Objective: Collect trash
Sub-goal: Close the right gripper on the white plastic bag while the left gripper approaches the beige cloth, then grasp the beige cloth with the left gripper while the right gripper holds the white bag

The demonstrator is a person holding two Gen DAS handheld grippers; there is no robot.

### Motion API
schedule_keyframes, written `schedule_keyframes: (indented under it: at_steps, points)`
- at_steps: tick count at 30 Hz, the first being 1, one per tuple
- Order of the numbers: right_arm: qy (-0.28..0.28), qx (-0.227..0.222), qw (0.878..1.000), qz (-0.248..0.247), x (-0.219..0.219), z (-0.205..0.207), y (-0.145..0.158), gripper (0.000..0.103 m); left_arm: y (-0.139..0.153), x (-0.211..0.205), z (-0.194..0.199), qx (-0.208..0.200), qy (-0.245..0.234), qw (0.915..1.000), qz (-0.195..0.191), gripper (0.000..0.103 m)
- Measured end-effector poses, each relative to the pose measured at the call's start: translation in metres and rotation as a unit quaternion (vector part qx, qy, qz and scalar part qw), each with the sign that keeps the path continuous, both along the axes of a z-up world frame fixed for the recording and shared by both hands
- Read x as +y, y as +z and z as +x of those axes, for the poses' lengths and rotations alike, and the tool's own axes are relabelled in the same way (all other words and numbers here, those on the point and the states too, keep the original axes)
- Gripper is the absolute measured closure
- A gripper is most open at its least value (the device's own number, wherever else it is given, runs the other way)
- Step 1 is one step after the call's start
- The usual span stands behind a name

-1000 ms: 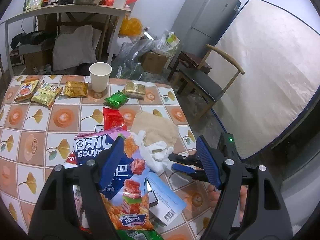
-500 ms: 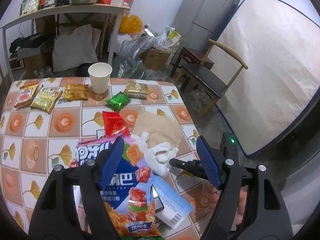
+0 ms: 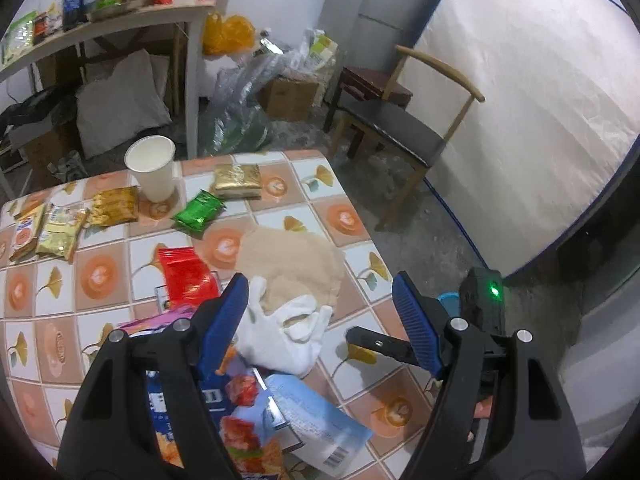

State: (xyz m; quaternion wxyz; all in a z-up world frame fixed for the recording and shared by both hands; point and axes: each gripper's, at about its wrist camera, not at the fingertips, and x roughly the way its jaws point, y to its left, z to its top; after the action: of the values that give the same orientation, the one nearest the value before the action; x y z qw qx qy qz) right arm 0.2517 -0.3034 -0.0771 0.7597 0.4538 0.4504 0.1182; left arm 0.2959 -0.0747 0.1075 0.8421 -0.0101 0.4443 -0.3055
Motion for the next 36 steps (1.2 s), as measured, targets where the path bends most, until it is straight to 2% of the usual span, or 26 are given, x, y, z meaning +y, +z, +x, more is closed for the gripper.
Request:
schedule_keyframes:
  at_steps: [3, 5, 7, 9, 14, 17, 19, 22, 26, 30, 33, 36]
  points:
    - [0.006, 0.018, 1.000, -0.001, 0.002, 0.013, -0.009, 0.079, -0.007, -0.008, 0.007, 0.021, 0.000, 0.9998, 0.005, 0.033]
    - [0.011, 0.018, 1.000, -0.007, 0.006, 0.022, -0.009, 0.075, -0.011, -0.009, 0.010, 0.028, 0.003, 0.9996, 0.006, 0.033]
    - [0.016, 0.017, 1.000, -0.018, 0.011, 0.030, -0.008, 0.063, -0.015, -0.009, 0.012, 0.031, 0.006, 0.9995, 0.008, 0.033]
    - [0.019, 0.024, 0.999, -0.034, 0.015, 0.038, -0.008, 0.061, -0.017, -0.010, 0.013, 0.033, 0.008, 0.9993, 0.011, 0.033]
    - [0.023, 0.035, 0.998, -0.050, 0.021, 0.049, -0.014, 0.061, -0.024, -0.012, 0.019, 0.039, 0.011, 0.9990, 0.018, 0.033]
    - [0.023, 0.038, 0.997, -0.071, 0.023, 0.050, -0.013, 0.074, -0.025, -0.013, 0.019, 0.039, 0.011, 0.9990, 0.019, 0.033]
    - [0.024, 0.040, 0.997, -0.069, 0.022, 0.049, -0.015, 0.087, -0.026, -0.015, 0.021, 0.040, 0.010, 0.9989, 0.021, 0.033]
    - [0.026, 0.032, 0.997, -0.067, 0.019, 0.042, -0.014, 0.094, -0.029, -0.019, 0.024, 0.040, 0.008, 0.9989, 0.024, 0.033]
    - [0.029, 0.015, 0.998, -0.062, 0.018, 0.033, -0.007, 0.096, -0.033, -0.025, 0.029, 0.044, 0.004, 0.9985, 0.031, 0.033]
    - [0.036, -0.007, 0.999, -0.035, 0.017, 0.023, -0.001, 0.096, -0.040, -0.041, 0.037, 0.051, -0.017, 0.9971, 0.055, 0.033]
    - [0.042, -0.019, 0.999, -0.023, 0.018, 0.016, 0.002, 0.096, -0.051, -0.058, 0.047, 0.069, -0.036, 0.9933, 0.085, 0.033]
    - [0.043, -0.027, 0.998, -0.025, 0.020, 0.009, 0.005, 0.096, -0.072, -0.081, 0.058, 0.101, -0.065, 0.9859, 0.116, 0.033]
